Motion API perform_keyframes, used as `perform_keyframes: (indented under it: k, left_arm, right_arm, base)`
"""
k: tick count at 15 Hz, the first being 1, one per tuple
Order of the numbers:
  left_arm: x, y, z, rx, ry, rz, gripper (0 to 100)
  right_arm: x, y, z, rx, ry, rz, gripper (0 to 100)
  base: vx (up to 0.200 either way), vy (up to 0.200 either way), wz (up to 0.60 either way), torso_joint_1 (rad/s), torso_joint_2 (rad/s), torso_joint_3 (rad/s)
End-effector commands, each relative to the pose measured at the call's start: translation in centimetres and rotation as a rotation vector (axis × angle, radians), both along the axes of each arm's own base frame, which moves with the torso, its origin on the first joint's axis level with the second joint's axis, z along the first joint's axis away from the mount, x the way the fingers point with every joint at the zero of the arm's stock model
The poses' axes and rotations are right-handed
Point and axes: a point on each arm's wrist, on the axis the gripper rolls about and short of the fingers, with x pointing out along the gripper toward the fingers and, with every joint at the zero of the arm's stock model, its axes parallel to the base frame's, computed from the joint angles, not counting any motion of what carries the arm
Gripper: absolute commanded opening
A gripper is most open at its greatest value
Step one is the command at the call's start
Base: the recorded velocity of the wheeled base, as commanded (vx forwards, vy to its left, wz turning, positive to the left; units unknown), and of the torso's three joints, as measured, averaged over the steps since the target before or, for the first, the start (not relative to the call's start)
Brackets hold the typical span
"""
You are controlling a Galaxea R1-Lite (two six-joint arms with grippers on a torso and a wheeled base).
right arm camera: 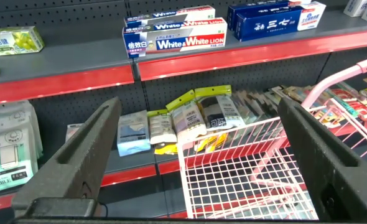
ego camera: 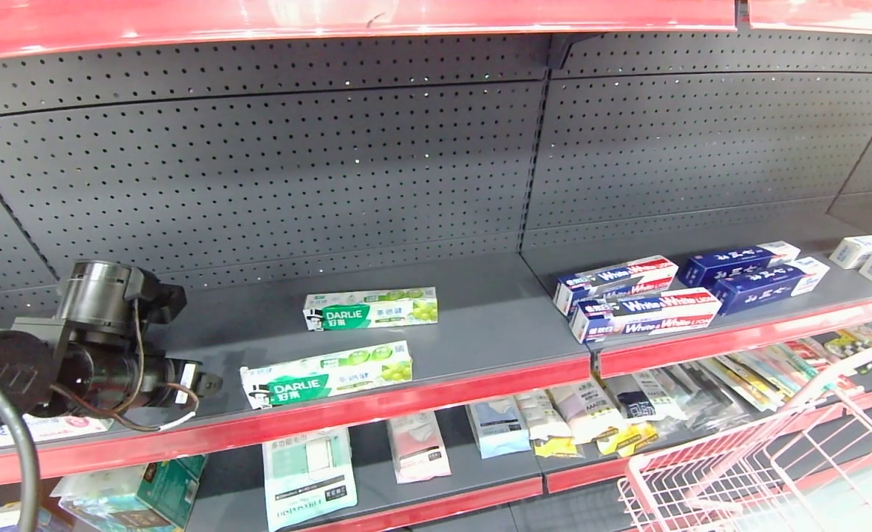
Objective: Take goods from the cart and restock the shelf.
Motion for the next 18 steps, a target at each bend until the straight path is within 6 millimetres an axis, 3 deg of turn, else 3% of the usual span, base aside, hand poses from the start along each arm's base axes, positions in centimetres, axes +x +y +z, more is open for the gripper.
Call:
perform_keyframes:
  k: [1, 18]
  left_arm:
    - [0.5, -0.2, -0.3, 0.001, 0.011, -0.009, 100]
    - [1.7, -2.1, -0.4, 0.001, 0.0, -0.071, 100]
  right_arm:
    - [0.0, 0.0, 0.0, 0.0, 0.0, 0.0, 100]
    - [0.0, 0.0, 0.0, 0.0, 0.0, 0.0, 100]
  base:
    - [0.0, 0.0, 0.0, 0.0, 0.0, 0.0]
    - [0.0, 0.0, 0.0, 0.0, 0.0, 0.0]
